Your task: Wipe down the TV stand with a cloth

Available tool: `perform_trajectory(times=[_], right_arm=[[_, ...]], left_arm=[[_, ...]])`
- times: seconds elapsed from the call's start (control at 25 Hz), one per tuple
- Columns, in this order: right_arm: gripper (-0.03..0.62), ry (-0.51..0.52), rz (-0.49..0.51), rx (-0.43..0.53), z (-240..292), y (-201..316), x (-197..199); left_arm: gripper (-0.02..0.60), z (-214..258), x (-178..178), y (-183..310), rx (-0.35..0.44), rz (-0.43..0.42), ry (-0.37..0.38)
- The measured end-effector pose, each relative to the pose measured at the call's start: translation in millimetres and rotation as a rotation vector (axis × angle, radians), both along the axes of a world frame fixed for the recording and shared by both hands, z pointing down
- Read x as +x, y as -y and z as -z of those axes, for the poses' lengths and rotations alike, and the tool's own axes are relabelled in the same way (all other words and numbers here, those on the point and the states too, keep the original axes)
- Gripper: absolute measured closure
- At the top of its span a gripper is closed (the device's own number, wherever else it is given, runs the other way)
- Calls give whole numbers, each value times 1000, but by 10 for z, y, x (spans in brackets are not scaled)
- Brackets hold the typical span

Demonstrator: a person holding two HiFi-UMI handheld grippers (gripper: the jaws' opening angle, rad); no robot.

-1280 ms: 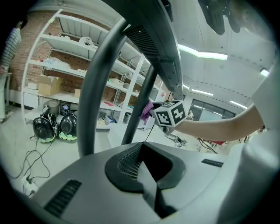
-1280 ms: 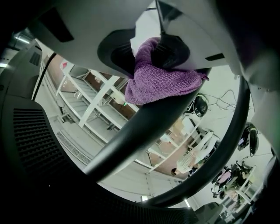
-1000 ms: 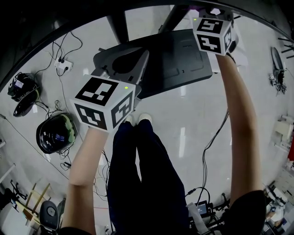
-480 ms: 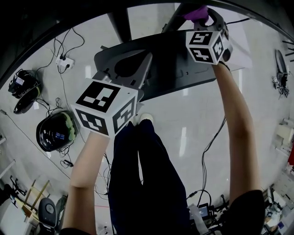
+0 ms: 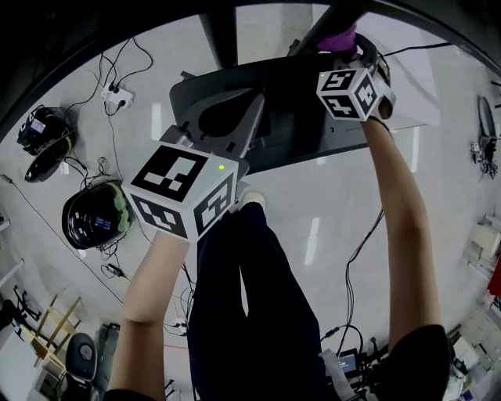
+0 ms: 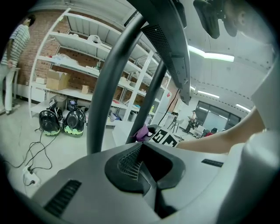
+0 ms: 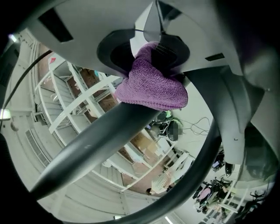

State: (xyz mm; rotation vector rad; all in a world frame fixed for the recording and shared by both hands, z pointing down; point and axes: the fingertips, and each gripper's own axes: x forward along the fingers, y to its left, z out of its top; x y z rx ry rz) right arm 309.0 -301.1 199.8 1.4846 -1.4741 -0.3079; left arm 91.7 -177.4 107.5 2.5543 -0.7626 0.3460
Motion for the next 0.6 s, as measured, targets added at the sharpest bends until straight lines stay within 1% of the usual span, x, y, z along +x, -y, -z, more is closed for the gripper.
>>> perform_trajectory(times=[0.12, 0.28, 0.36, 0.6], right_arm=[[496, -46, 21, -46, -143, -24, -24], [496, -103, 70, -136, -382, -77, -71], [496, -124, 90, -160, -446, -98, -87], [496, -98, 101, -211, -463, -121, -112]], left_arm=[[575, -31, -54, 6, -4, 8, 7], [575, -41, -74, 28, -9, 22, 3], [575, -37, -81, 27, -7, 22, 1], [575, -64, -132, 8, -7, 21, 6]])
